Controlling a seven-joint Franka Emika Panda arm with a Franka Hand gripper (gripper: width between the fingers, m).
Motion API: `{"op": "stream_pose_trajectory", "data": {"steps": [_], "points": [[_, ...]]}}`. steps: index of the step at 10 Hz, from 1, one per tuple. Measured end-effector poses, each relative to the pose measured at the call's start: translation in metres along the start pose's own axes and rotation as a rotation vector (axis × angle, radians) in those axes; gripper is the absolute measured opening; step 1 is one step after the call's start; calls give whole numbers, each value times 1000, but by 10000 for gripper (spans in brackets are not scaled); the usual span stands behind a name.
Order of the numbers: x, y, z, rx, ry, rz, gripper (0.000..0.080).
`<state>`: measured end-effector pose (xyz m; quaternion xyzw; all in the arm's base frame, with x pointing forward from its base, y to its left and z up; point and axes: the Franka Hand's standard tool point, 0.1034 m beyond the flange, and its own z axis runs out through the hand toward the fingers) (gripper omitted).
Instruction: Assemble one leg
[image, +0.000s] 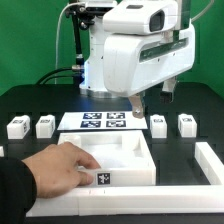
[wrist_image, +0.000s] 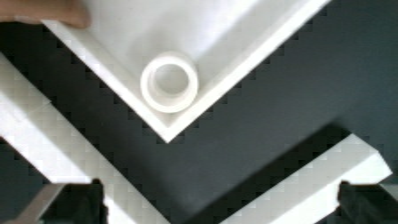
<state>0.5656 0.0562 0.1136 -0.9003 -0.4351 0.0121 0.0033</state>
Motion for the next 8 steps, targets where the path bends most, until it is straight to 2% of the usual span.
{"op": "stream_pose_trajectory", "data": {"steps": [8], "points": [[0, 0, 1, 1, -1, 0, 650]]}}
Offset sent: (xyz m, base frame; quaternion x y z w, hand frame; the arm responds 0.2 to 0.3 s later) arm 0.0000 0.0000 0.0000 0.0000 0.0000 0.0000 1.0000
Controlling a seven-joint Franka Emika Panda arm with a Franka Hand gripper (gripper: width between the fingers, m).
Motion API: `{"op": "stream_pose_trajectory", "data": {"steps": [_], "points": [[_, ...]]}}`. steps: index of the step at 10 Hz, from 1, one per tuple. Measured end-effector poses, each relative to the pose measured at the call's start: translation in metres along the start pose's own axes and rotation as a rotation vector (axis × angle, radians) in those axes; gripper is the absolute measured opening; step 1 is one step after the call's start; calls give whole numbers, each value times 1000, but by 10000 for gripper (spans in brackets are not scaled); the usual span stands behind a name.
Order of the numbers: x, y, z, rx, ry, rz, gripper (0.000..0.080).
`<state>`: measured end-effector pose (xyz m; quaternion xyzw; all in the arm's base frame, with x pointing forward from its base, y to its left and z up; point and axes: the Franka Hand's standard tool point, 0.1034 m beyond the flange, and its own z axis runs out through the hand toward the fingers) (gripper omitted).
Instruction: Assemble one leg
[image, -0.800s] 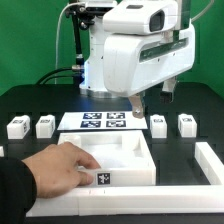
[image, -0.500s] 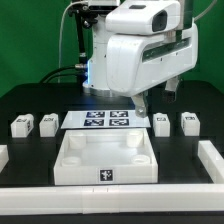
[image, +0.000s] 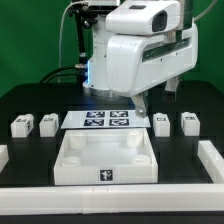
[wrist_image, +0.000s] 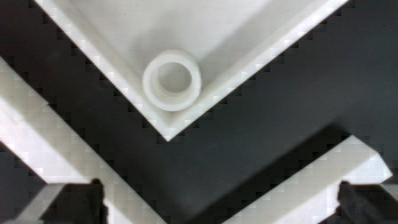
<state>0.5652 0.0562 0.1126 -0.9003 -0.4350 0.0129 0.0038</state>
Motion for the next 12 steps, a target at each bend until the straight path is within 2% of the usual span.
{"op": "stream_pose_trajectory", "data": {"steps": [5, 6, 8, 10, 12], "points": [[-3, -2, 1, -3, 3, -72, 650], [-16, -12, 4, -6, 2, -159, 650], [-57, -37, 11, 2, -9, -365, 650], [-95, -54, 30, 15, -10, -582, 650], [-115, -63, 51, 27, -2, -694, 650]]}}
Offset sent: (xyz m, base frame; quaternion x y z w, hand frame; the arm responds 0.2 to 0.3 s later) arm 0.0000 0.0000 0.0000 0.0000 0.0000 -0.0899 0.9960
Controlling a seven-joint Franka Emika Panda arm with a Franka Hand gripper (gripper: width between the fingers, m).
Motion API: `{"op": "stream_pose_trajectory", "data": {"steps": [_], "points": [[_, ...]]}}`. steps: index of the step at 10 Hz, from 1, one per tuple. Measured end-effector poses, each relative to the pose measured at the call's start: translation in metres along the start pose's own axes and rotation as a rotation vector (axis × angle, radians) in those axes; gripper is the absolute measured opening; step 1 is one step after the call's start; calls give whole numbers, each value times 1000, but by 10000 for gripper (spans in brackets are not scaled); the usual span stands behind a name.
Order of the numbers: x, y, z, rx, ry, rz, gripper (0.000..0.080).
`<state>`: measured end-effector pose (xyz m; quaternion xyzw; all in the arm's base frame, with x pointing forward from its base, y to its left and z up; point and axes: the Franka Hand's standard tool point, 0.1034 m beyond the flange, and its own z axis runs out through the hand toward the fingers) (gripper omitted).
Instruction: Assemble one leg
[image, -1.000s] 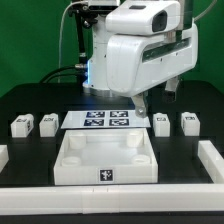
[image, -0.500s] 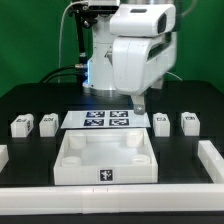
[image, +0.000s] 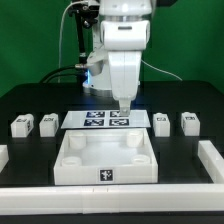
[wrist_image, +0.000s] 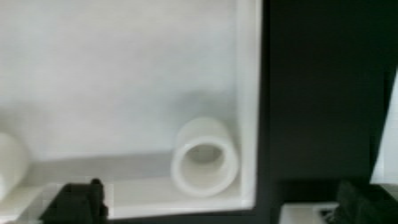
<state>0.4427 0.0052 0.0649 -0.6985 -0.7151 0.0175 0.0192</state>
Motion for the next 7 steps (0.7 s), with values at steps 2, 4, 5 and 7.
{"op": "stream_pose_trajectory", "data": {"steps": [2, 4, 5, 7], "points": [[-13, -5, 26, 11, 14, 15, 650], [-23, -6, 43, 15, 25, 34, 650], [-27, -3, 50, 19, 29, 37, 650], [-28, 1, 57, 11, 33, 42, 650]]}}
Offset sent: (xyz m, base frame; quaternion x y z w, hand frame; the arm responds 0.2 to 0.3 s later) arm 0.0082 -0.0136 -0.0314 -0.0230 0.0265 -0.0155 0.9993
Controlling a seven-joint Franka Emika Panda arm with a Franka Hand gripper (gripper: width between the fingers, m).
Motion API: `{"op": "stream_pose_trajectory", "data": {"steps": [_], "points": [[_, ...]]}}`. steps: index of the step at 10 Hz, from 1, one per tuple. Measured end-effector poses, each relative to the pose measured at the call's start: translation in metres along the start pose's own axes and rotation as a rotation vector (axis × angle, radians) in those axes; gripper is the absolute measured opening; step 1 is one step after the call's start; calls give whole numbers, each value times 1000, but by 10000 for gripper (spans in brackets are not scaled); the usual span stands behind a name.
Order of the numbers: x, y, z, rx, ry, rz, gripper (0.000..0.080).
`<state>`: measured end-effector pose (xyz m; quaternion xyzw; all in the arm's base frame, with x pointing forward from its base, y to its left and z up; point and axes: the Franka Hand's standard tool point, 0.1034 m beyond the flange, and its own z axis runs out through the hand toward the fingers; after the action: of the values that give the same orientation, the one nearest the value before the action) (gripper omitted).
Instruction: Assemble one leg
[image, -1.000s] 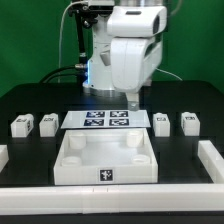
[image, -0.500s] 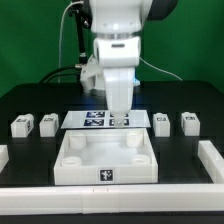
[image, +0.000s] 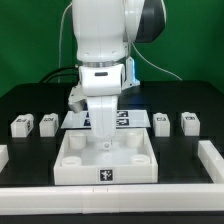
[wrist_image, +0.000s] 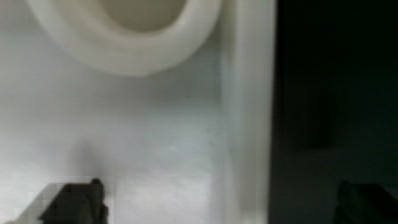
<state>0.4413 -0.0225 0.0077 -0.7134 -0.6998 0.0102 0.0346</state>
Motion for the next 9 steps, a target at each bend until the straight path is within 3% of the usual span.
{"op": "stream_pose_trajectory", "data": {"steps": [1, 4, 5, 6, 9], "points": [[0, 0, 0, 1, 0, 1, 650], [0, -1, 0, 2, 0, 1, 256], [0, -1, 1, 2, 0, 1, 256], [0, -1, 1, 2, 0, 1, 81], [0, 3, -1, -14, 0, 1, 59]]}}
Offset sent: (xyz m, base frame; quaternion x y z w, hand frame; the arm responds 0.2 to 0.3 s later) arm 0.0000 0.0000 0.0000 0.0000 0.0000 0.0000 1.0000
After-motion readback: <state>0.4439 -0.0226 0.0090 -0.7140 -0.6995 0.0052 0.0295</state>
